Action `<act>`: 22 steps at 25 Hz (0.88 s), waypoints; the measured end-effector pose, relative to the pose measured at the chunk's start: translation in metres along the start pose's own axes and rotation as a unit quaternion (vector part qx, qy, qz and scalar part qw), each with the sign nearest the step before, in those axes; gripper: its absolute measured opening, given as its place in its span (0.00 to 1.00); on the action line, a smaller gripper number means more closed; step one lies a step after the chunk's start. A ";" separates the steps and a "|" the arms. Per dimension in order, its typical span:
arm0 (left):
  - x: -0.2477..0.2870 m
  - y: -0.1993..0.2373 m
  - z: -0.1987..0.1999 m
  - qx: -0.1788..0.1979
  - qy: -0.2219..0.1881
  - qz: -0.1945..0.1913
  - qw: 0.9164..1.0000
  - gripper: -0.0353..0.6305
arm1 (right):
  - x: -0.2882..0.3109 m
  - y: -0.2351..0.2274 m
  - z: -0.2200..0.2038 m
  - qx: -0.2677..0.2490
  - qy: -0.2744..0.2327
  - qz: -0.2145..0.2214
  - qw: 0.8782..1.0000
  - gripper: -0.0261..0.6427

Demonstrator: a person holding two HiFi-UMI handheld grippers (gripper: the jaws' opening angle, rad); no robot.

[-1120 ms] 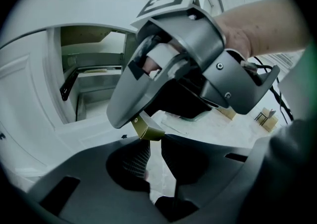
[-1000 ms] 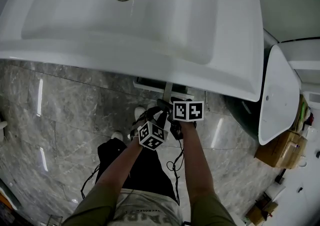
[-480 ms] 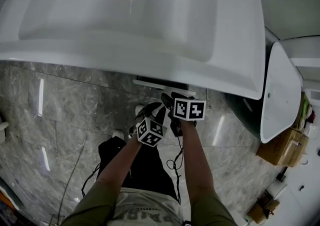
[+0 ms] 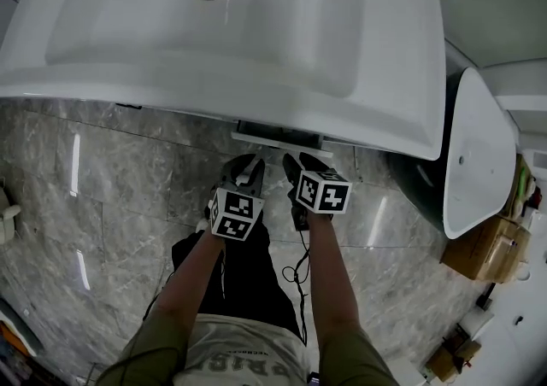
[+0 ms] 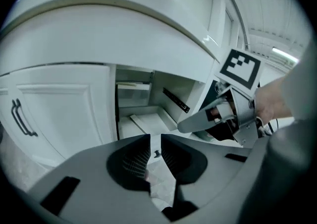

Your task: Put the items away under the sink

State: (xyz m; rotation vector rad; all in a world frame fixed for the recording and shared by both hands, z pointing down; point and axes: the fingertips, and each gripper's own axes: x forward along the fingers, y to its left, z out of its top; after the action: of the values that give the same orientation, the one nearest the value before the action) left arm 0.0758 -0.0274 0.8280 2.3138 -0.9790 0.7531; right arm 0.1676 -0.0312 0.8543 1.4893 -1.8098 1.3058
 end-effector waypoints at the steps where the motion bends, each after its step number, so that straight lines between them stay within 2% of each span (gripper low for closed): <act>1: -0.007 0.003 0.008 -0.001 -0.006 0.005 1.000 0.16 | -0.007 0.002 0.003 -0.001 -0.009 -0.004 1.000 0.31; 6: -0.045 0.015 0.052 -0.003 -0.032 0.027 0.999 0.16 | -0.056 0.016 0.027 -0.031 -0.080 -0.023 0.996 0.31; 12: -0.095 0.017 0.107 -0.009 -0.066 0.042 0.997 0.16 | -0.132 0.042 0.067 -0.066 -0.195 -0.043 0.978 0.31; 16: -0.138 0.016 0.143 -0.011 -0.090 0.053 0.994 0.16 | -0.193 0.066 0.093 -0.092 -0.259 -0.064 0.959 0.31; 22: -0.212 0.006 0.204 0.005 -0.151 0.071 0.986 0.16 | -0.295 0.111 0.125 -0.156 -0.349 -0.094 0.919 0.31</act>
State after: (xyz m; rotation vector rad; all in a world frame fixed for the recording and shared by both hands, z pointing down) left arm 0.0056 -0.0612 0.5442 2.4332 -1.2843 0.4672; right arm 0.1840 0.0020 0.5172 2.0262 -2.0779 0.3630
